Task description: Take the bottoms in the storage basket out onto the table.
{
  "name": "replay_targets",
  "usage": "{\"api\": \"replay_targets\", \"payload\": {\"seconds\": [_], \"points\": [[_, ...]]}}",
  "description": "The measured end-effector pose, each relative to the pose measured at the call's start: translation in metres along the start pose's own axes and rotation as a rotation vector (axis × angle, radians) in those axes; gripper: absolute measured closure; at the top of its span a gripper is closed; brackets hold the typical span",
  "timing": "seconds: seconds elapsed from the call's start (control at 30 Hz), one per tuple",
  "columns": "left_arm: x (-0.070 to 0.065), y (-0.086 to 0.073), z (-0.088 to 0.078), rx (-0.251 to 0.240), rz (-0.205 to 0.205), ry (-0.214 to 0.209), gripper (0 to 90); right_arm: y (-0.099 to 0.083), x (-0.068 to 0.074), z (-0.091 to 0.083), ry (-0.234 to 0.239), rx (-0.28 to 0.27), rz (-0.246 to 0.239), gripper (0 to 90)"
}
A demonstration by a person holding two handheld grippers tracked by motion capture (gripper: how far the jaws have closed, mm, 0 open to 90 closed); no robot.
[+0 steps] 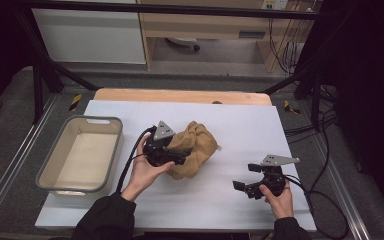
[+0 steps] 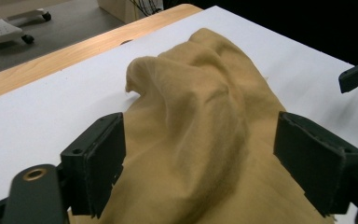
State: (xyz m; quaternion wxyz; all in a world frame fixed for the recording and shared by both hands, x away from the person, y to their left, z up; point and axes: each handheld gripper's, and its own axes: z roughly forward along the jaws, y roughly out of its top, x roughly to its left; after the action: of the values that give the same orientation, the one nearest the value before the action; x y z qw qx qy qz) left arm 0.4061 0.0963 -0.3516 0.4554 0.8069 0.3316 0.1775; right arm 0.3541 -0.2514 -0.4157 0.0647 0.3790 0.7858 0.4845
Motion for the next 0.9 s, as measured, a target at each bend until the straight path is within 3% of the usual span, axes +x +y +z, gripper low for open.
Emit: {"api": "replay_targets", "payload": {"seconds": [0.4, 0.63, 0.9], "points": [[0.004, -0.004, -0.016, 0.047, 0.032, 0.002, 6.1, 0.000, 0.000, 0.000, 0.000, 0.000, -0.001, 0.7], [0.005, -0.009, -0.025, 0.057, 0.048, 0.039, 4.6, 0.000, 0.000, 0.000, -0.001, 0.000, 0.001, 0.7], [0.006, -0.015, -0.034, 0.055, 0.040, 0.039, 4.2, 0.000, 0.000, 0.000, 0.000, -0.001, -0.001, 0.7]]}}
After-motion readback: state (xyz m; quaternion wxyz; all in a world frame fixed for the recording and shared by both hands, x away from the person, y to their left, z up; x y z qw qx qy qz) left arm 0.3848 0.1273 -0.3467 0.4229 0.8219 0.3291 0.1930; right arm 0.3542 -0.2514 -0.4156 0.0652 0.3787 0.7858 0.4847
